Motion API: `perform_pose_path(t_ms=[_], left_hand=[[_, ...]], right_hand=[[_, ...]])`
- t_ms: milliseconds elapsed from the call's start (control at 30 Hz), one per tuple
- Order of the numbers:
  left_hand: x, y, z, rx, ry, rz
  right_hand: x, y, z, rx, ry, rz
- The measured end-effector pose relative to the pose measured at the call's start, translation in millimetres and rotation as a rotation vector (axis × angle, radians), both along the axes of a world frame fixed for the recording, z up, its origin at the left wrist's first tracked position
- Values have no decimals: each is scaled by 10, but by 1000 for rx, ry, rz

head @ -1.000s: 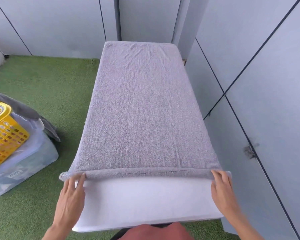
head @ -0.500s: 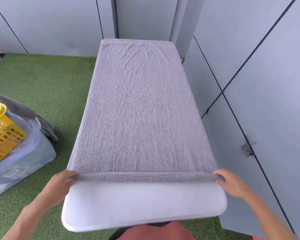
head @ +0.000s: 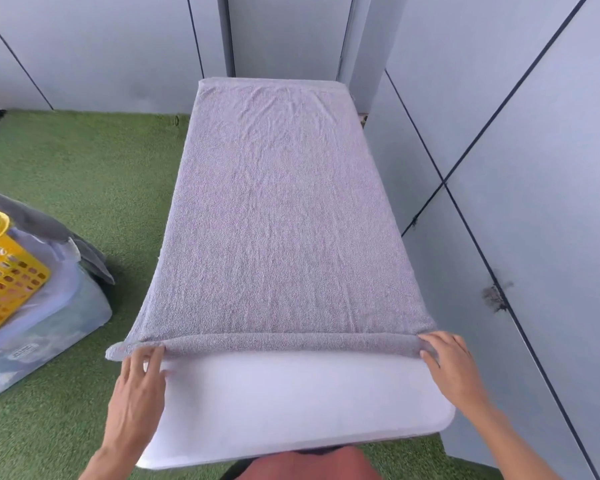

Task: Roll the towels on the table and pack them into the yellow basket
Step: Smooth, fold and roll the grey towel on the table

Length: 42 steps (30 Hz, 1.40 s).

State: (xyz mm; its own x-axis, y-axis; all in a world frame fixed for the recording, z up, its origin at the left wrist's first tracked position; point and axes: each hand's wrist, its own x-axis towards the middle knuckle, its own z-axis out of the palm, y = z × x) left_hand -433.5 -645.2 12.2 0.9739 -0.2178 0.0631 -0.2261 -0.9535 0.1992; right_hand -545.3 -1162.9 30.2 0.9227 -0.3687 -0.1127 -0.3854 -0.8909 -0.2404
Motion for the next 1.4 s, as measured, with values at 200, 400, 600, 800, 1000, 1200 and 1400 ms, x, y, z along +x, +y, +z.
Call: perform_pose_path(t_ms=[200, 400, 600, 800, 1000, 1200, 1400], left_hand=[[156, 61, 19, -18, 17, -1], [144, 60, 64, -146, 79, 105], [312, 104, 40, -265, 193, 173], [327, 88, 49, -240, 192, 161], [468, 139, 18, -173, 249, 104], [694, 93, 173, -230, 371, 149], [389, 52, 152, -235, 11, 65]], right_hand=[[51, -221, 174, 153, 182, 133], [264, -218, 221, 401, 153, -72], [116, 99, 70, -52, -116, -108], [-73, 173, -115, -85, -79, 39], [172, -51, -19, -51, 75, 85], [373, -101, 237, 304, 150, -59], [165, 175, 120, -84, -118, -95]])
